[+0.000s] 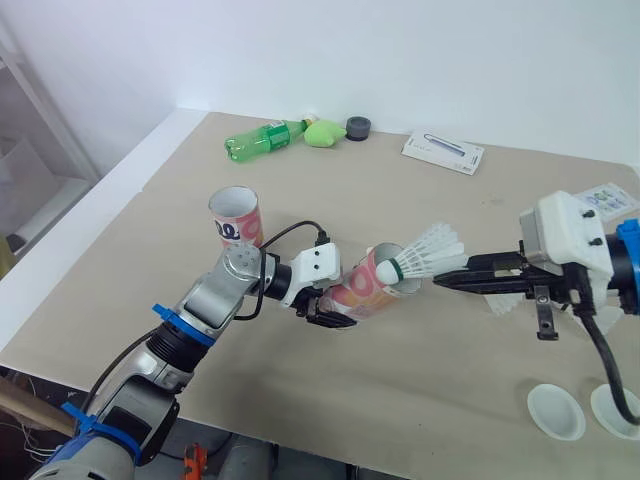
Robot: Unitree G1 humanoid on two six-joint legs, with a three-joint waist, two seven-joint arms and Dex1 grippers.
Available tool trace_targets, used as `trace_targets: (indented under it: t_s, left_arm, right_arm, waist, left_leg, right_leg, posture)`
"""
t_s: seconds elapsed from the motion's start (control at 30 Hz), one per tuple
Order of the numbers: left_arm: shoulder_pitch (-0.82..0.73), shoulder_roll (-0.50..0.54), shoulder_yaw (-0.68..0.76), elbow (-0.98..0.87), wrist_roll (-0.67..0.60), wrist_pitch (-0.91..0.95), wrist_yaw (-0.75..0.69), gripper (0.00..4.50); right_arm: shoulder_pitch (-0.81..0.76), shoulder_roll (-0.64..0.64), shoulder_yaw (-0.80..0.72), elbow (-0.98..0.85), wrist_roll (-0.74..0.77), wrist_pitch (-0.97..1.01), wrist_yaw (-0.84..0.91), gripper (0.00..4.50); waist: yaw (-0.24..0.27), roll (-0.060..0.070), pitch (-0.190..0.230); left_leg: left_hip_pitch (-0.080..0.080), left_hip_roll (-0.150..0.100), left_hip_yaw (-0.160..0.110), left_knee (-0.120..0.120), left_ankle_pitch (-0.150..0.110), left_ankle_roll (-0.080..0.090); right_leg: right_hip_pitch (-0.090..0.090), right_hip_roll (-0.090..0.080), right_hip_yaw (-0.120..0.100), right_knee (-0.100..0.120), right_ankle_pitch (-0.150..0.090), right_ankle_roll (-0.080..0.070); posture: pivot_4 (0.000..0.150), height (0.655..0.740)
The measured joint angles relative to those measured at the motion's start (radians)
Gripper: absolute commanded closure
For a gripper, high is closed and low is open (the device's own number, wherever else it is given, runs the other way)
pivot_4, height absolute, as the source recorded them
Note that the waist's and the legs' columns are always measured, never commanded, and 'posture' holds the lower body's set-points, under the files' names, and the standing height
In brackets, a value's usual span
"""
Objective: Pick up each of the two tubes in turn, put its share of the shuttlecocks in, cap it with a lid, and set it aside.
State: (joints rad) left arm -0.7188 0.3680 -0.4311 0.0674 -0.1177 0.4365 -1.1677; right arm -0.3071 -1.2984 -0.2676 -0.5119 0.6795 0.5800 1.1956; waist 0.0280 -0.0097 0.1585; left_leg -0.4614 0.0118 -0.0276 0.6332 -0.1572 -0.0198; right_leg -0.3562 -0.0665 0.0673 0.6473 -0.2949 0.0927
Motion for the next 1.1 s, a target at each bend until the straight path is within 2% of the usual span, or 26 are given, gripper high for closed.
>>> trace_targets:
  t_s: [0.2, 0.47, 0.6, 0.77, 0.8, 0.9, 1.1]
  left_arm:
    - [0.001, 0.002, 0.002, -0.003, 0.0, 0.004, 0.002, 1.19]
    - [0.002, 0.004, 0.003, -0.006, 0.002, 0.003, 0.004, 1.19]
    - [0.001, 0.0, 0.003, -0.003, 0.003, 0.002, 0.005, 1.19]
    - [0.0, -0.006, 0.003, -0.001, 0.003, 0.001, 0.006, 1.19]
    - [0.0, -0.007, 0.003, -0.001, 0.003, 0.0, 0.006, 1.19]
    - [0.0, -0.011, 0.003, 0.003, 0.003, -0.003, 0.008, 1.19]
    - [0.002, -0.034, 0.011, 0.032, 0.005, -0.027, 0.027, 1.19]
  right_arm:
    - [-0.05, 0.001, 0.041, 0.087, -0.058, -0.049, 0.036, 4.36]
    - [-0.121, 0.021, 0.137, 0.079, -0.072, -0.062, 0.066, 4.36]
    - [-0.222, 0.049, 0.23, 0.075, -0.107, -0.059, 0.067, 3.12]
    - [-0.3, 0.082, 0.297, 0.088, -0.135, -0.032, 0.072, 0.36]
    - [-0.303, 0.082, 0.297, 0.088, -0.135, -0.031, 0.072, 0.07]
    - [-0.297, 0.083, 0.281, 0.088, -0.119, -0.009, 0.071, 0.07]
    - [-0.228, 0.081, 0.11, 0.104, -0.037, 0.061, 0.061, 0.07]
  waist:
    - [-0.002, 0.001, 0.0]
    - [-0.004, 0.001, 0.0]
    - [-0.005, 0.001, 0.0]
    - [-0.005, 0.001, 0.0]
    - [-0.005, 0.001, 0.0]
    - [-0.004, 0.001, 0.0]
    - [-0.001, 0.001, 0.0]
  left_leg:
    - [0.0, 0.0, 0.0, 0.0, 0.0, 0.0]
    - [0.0, 0.001, 0.0, 0.0, 0.0, 0.0]
    - [0.001, 0.001, 0.0, 0.0, 0.001, -0.001]
    - [0.0, 0.0, -0.001, 0.0, 0.001, -0.001]
    - [0.0, 0.0, -0.001, 0.0, 0.001, -0.001]
    - [0.0, 0.0, -0.001, 0.0, 0.001, -0.001]
    - [0.0, 0.0, -0.001, 0.001, 0.001, 0.0]
  right_leg:
    - [0.0, 0.0, 0.0, 0.0, 0.0, 0.0]
    - [0.0, 0.001, 0.0, 0.001, 0.001, 0.0]
    - [-0.001, 0.001, 0.0, 0.001, 0.001, -0.001]
    - [-0.004, 0.001, 0.0, 0.001, 0.001, 0.0]
    - [-0.004, 0.001, 0.0, 0.001, 0.001, 0.0]
    - [-0.001, 0.001, 0.0, 0.001, 0.001, 0.0]
    - [0.001, 0.001, 0.0, 0.002, 0.001, 0.001]
  posture:
    - [0.15, 0.7294]
    - [0.15, 0.7294]
    - [0.15, 0.7294]
    - [0.15, 0.7294]
    - [0.15, 0.7294]
    - [0.15, 0.7294]
    - [0.15, 0.7294]
